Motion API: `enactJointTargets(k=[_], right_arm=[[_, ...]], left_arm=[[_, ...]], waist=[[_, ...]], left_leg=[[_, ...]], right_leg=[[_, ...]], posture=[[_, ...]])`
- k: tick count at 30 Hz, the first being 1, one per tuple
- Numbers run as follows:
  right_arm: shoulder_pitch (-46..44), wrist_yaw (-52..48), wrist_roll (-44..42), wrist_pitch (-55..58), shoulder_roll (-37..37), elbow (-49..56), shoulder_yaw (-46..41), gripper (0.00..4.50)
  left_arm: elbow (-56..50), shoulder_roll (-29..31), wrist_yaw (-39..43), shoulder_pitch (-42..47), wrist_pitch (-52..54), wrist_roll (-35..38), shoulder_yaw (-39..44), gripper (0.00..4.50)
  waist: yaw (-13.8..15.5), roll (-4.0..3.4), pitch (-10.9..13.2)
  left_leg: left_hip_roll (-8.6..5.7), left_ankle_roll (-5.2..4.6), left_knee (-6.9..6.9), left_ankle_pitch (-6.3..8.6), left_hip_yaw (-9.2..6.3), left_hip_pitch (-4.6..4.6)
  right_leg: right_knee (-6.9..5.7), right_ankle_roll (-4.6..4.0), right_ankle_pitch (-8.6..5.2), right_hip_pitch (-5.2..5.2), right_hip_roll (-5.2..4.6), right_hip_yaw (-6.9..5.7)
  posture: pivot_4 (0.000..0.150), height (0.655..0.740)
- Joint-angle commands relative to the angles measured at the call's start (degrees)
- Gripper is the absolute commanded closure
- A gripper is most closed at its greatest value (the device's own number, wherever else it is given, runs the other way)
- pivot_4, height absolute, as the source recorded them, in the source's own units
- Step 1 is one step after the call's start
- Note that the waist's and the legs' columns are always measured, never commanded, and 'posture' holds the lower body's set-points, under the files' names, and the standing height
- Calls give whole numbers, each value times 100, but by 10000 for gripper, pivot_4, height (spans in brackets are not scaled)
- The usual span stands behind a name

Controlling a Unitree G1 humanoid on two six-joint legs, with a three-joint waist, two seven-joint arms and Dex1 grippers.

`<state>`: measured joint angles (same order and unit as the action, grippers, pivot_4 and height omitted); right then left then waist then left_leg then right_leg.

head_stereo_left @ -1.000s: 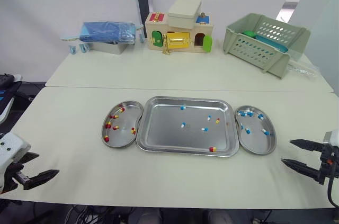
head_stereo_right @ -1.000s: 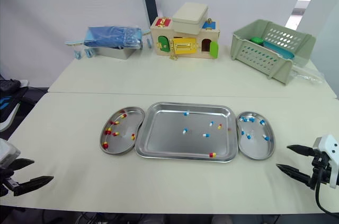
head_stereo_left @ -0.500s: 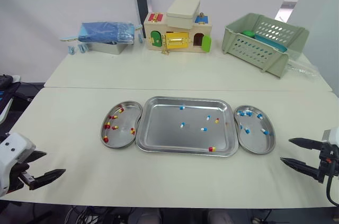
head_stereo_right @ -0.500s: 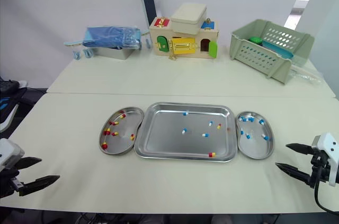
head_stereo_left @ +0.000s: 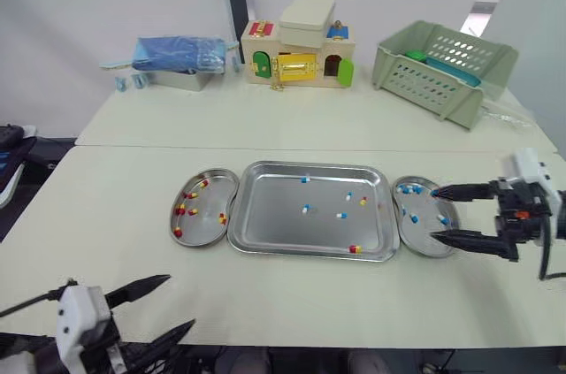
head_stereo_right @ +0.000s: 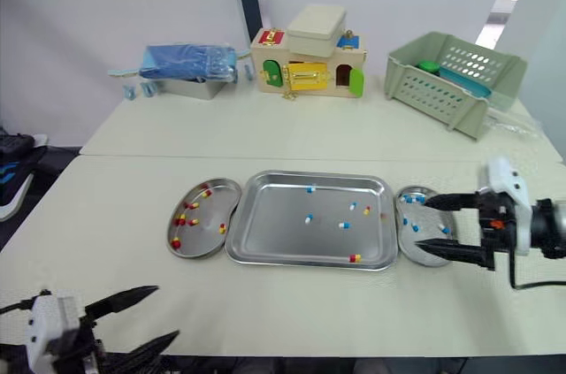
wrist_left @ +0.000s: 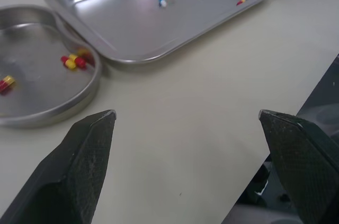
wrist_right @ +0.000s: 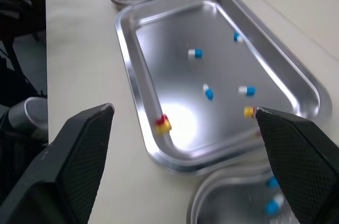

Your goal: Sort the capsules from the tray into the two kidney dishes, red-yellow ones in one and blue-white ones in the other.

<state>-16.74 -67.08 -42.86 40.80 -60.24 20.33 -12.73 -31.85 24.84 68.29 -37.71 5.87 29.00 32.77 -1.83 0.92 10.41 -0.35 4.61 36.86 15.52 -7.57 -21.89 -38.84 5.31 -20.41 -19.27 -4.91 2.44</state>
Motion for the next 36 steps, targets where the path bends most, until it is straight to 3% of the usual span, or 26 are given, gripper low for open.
enactJointTargets(k=[1,9,13,19,36], right_arm=[[-781,493,47,323,394,204,691,0],[-1953,1965,1493,698,1860,-108,2586,0],[-2493,2360,1671,1395,2533,-356,3035,0],[-2791,2843,2322,1501,3265,-891,3720,0],[-2619,2935,3316,983,3856,-1507,4208,0]], left_arm=[[-164,-476,-96,-238,-886,-76,-461,286],[352,-1584,-661,-603,-2429,-483,-1310,286],[301,-1812,-1133,-667,-2666,-613,-1660,286],[447,-1827,-1631,-658,-2929,-660,-2033,286],[634,-1382,-2070,-737,-3320,-670,-2460,286]], waist=[[-2,5,3],[-29,12,4],[-73,11,4],[-139,8,2],[-179,3,2]], left_leg=[[1,0,-1,0,-1,-1],[-4,1,1,1,-7,-12],[-4,1,-1,1,2,-16],[-8,2,0,0,0,-79],[-5,2,0,0,-2,-85]], right_leg=[[2,0,0,-1,0,-1],[9,2,1,-7,-2,-5],[-2,1,2,-27,-1,10],[-2,3,3,-89,-3,9],[-14,3,3,-104,2,9]], posture=[[1500,7400],[1500,7400],[1500,7400],[1500,7400],[1500,7400]])
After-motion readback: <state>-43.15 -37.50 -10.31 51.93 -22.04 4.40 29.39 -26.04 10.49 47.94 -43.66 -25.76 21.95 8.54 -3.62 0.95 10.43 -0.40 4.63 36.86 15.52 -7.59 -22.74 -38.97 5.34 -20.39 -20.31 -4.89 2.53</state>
